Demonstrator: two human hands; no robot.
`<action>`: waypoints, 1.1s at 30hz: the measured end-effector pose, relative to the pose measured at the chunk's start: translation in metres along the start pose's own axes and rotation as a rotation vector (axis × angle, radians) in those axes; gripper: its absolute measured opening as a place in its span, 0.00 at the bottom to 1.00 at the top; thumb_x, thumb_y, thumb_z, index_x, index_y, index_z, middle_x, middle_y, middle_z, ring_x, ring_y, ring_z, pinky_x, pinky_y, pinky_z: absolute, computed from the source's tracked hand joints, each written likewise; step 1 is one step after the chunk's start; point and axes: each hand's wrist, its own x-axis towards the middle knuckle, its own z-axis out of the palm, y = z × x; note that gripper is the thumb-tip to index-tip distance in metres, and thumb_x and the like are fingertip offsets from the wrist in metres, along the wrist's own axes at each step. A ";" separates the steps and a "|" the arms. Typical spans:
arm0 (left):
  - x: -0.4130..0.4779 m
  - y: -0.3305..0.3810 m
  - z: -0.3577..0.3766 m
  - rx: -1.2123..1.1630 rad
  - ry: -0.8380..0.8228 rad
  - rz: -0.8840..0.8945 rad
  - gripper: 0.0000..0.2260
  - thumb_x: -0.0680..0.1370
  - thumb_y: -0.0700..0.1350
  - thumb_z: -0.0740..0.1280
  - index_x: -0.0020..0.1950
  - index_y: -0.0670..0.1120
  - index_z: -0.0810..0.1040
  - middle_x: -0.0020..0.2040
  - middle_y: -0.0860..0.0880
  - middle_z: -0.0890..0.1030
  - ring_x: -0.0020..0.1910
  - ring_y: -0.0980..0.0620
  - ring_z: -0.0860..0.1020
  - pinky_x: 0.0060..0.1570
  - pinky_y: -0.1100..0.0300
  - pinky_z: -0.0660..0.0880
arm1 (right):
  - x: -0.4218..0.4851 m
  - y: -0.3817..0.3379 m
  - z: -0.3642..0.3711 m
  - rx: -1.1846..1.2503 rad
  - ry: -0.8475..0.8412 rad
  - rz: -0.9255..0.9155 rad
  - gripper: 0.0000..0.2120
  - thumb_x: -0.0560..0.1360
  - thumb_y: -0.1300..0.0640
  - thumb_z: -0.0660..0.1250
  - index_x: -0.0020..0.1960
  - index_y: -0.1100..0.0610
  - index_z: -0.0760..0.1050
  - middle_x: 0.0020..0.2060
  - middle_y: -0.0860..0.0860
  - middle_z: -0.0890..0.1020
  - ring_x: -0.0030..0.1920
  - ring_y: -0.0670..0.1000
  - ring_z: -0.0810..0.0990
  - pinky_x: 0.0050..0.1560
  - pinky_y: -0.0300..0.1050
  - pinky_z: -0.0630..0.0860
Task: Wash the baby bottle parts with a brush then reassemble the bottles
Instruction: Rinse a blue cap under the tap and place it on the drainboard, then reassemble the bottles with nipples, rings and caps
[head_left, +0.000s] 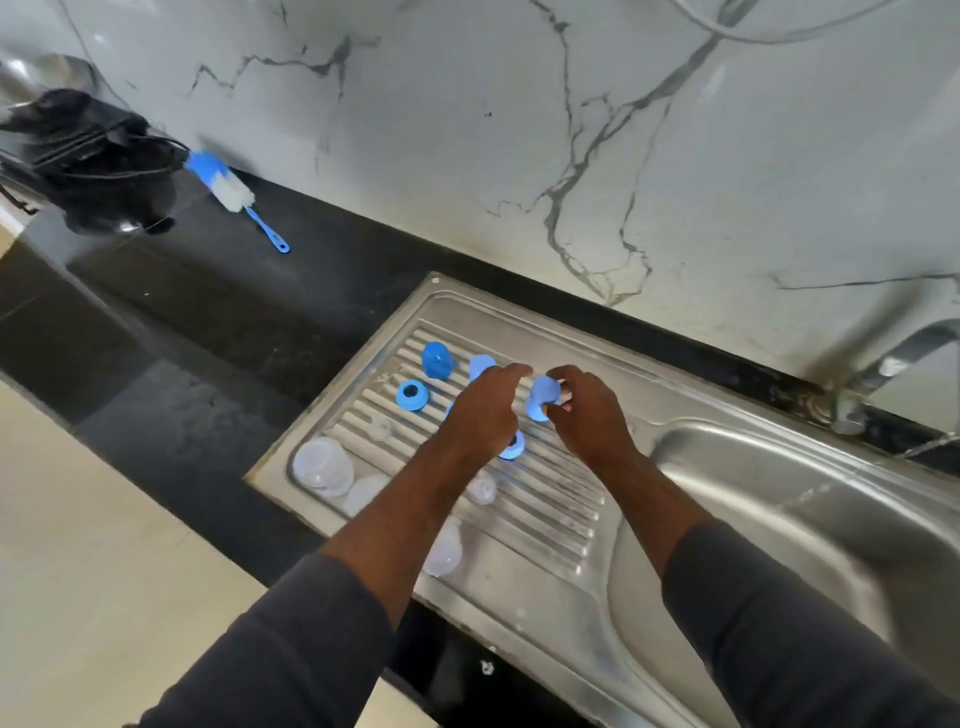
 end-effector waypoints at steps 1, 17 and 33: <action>0.001 -0.008 -0.005 -0.029 -0.007 -0.018 0.28 0.76 0.31 0.63 0.75 0.47 0.69 0.68 0.44 0.74 0.59 0.43 0.79 0.61 0.47 0.75 | 0.007 -0.002 0.006 -0.018 -0.012 0.004 0.19 0.70 0.61 0.72 0.61 0.55 0.78 0.53 0.54 0.83 0.53 0.55 0.80 0.52 0.45 0.73; 0.024 0.009 0.012 -0.008 -0.060 0.045 0.16 0.79 0.44 0.67 0.67 0.46 0.77 0.62 0.47 0.81 0.61 0.48 0.78 0.60 0.58 0.71 | -0.002 0.016 0.001 -0.042 0.127 0.151 0.14 0.74 0.59 0.71 0.59 0.54 0.80 0.52 0.51 0.84 0.53 0.54 0.81 0.57 0.46 0.75; 0.060 0.208 0.198 -0.037 -0.368 0.200 0.24 0.82 0.45 0.62 0.79 0.46 0.65 0.77 0.43 0.69 0.75 0.45 0.68 0.71 0.57 0.63 | -0.113 0.168 -0.156 0.296 0.525 0.757 0.07 0.72 0.59 0.68 0.38 0.50 0.82 0.34 0.50 0.86 0.38 0.53 0.86 0.47 0.55 0.84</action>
